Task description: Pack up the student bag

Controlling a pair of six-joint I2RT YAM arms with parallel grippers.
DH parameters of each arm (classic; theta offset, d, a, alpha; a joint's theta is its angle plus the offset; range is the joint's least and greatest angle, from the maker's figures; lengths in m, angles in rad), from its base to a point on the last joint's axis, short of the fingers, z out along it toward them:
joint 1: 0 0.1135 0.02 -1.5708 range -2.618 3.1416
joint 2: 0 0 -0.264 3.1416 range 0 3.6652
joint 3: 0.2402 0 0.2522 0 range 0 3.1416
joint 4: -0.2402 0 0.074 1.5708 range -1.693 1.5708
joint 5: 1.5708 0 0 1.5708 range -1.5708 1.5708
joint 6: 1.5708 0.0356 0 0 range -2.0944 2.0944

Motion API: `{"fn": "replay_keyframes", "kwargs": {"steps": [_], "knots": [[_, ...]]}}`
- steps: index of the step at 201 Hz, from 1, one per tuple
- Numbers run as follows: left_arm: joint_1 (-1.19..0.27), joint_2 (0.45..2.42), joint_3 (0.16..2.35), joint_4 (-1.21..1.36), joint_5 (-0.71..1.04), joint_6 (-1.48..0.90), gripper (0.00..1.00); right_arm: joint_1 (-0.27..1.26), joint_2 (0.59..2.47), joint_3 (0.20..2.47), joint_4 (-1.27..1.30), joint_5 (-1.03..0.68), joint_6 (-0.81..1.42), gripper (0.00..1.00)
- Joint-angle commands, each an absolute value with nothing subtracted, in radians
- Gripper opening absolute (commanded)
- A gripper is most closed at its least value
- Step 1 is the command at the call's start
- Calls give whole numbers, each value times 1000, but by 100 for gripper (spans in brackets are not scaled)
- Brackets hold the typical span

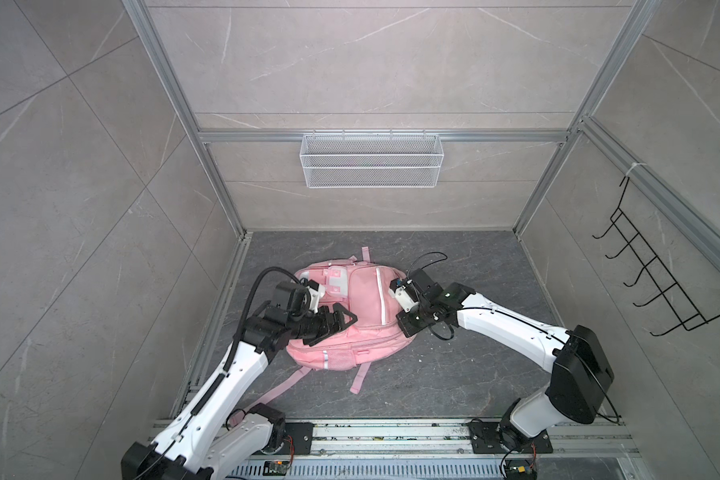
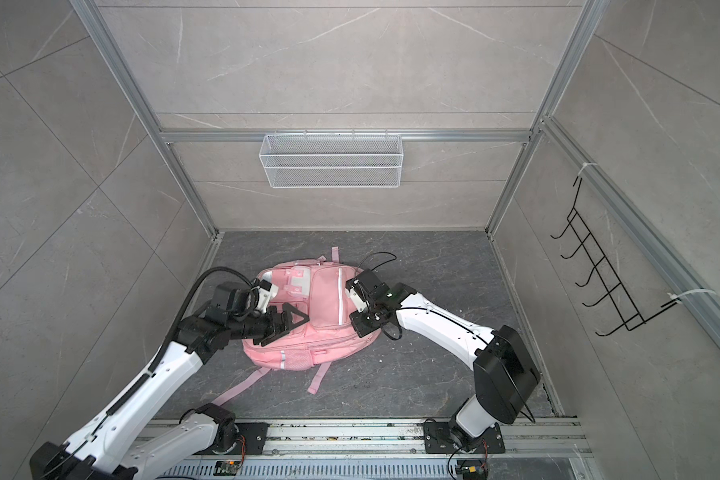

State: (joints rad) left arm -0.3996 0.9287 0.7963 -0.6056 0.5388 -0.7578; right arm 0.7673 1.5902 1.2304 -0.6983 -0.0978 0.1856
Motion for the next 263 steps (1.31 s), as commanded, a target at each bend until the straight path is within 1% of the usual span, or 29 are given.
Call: {"fn": "replay_keyframes", "kwargs": {"steps": [1,30,61,80,92,101,122,150,187,203,210,225,235,254,263], "knots": [[-400,869,697,-601,610,-885,92,811,1609,1282,-702,-131,201,0],[-397,849,577,-487,604,-933,92,849,1632,1312,-717,-146,194,0],[-389,961,570,-351,577,-903,91,893,1637,1317,-730,-144,205,0],[-360,1032,578,-301,563,-876,85,920,1636,1304,-732,-140,222,0],[-328,1067,582,-254,578,-871,77,933,1633,1292,-738,-128,237,0],[-307,1096,599,-247,579,-848,73,940,1628,1281,-741,-120,249,0],[-264,1173,666,-284,577,-766,69,949,1613,1254,-735,-112,277,0],[-188,1264,732,-280,602,-695,67,961,1618,1244,-731,-118,292,0],[-151,1354,840,-301,618,-622,66,966,1659,1265,-728,-102,310,0],[-151,1355,863,-322,610,-612,67,966,1688,1295,-724,-98,322,0],[-151,1341,866,-343,591,-611,69,967,1702,1307,-721,-95,330,0],[-151,1291,866,-399,552,-614,78,966,1731,1337,-719,-89,351,0],[-153,1241,854,-427,540,-631,82,966,1748,1350,-715,-91,359,0],[-161,1135,796,-441,557,-703,83,966,1755,1352,-669,-121,372,0],[-169,1083,760,-438,568,-749,80,967,1754,1347,-643,-140,375,0]]}}
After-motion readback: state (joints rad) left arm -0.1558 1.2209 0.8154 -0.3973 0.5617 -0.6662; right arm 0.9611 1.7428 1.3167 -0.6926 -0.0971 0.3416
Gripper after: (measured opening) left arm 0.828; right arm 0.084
